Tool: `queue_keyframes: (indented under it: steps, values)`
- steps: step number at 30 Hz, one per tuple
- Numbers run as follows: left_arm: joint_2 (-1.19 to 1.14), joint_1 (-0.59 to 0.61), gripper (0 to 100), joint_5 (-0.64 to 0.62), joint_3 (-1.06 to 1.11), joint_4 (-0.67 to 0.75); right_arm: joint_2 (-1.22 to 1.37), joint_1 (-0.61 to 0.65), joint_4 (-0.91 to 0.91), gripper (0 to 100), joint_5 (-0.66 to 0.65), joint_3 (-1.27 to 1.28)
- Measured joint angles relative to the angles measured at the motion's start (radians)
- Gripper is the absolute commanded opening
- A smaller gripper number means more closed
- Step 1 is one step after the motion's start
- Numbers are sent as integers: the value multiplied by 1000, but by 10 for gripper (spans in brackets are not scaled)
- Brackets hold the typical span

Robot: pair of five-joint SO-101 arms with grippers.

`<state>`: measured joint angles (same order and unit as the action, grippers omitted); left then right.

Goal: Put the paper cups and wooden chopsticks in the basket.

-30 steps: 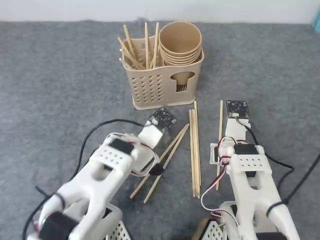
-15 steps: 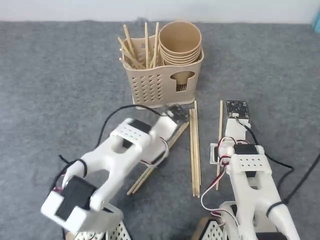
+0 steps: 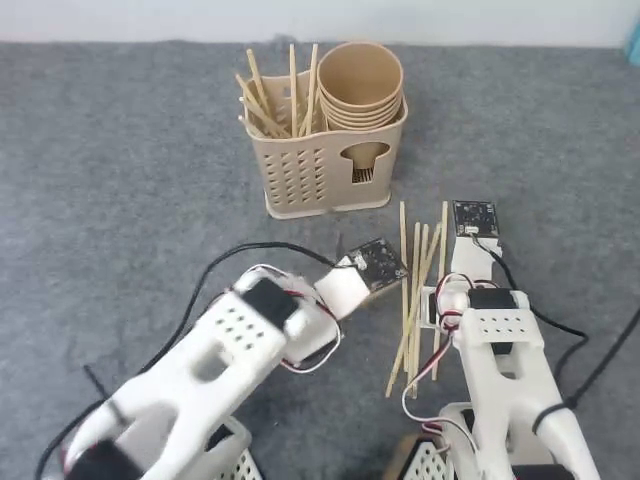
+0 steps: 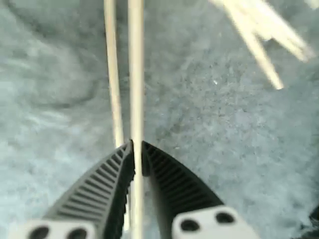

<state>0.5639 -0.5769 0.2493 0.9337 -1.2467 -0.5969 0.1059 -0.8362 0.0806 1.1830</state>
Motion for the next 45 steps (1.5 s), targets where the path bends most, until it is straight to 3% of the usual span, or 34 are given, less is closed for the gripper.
queue_keyframes:
  steps: [7, 16, 22, 25, 30, 34, 42, 45]
  values:
    - [236, 87, 13, 0, -216, -232, 0, -5, 0, 8, 0, 0]
    - [311, 333, 13, 0, -468, -262, 0, -2, 0, 8, 0, 0]
    - [311, 370, 13, 2, -499, -299, 0, -2, 0, 8, 0, 0]
    - [313, 322, 51, 2, -391, -315, 0, 0, 0, 8, 0, 0]
    - [308, 247, 173, 75, -38, -109, 0, -3, 0, 8, 0, 0]
    - [247, 236, 180, 81, 150, 52, 0, -29, 0, 8, 0, 0]
    - [-81, 236, 179, 77, 196, 287, 0, -26, 0, 8, 0, 0]
    - [-215, 236, 152, 83, 147, 293, 0, -26, 0, 8, 0, 0]
